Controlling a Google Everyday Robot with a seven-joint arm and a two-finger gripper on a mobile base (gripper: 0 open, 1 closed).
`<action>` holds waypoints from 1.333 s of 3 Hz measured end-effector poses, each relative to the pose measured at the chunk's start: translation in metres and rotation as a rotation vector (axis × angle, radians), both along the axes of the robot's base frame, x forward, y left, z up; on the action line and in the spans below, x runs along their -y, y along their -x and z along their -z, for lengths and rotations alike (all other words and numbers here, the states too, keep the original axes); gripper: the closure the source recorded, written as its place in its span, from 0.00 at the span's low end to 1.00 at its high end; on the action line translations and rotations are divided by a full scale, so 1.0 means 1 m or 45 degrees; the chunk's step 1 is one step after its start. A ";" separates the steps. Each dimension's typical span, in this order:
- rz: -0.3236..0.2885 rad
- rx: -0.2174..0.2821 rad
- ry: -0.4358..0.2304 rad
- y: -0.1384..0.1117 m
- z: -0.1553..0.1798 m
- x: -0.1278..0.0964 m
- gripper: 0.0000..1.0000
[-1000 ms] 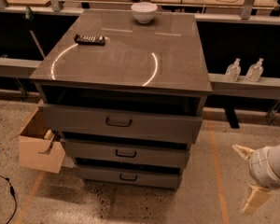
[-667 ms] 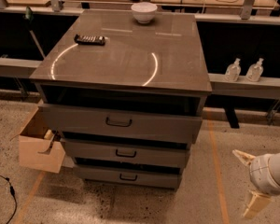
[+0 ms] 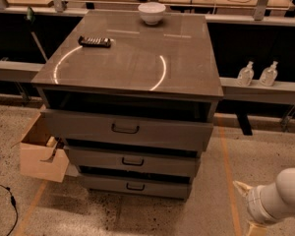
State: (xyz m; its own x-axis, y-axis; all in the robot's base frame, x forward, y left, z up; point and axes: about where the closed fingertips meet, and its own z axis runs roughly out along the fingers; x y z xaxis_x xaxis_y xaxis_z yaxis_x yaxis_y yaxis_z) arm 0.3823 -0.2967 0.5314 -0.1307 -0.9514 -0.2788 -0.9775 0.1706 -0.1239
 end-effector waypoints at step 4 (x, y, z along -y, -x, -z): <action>0.060 -0.112 -0.173 0.021 0.134 -0.052 0.00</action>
Offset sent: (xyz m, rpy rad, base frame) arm -0.0051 0.0127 -0.0475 -0.0020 0.0588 0.0114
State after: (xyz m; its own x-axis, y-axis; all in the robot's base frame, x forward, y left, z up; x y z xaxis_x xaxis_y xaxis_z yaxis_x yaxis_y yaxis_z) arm 0.3615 -0.2449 0.3974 -0.2035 -0.8980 -0.3901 -0.9741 0.2257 -0.0112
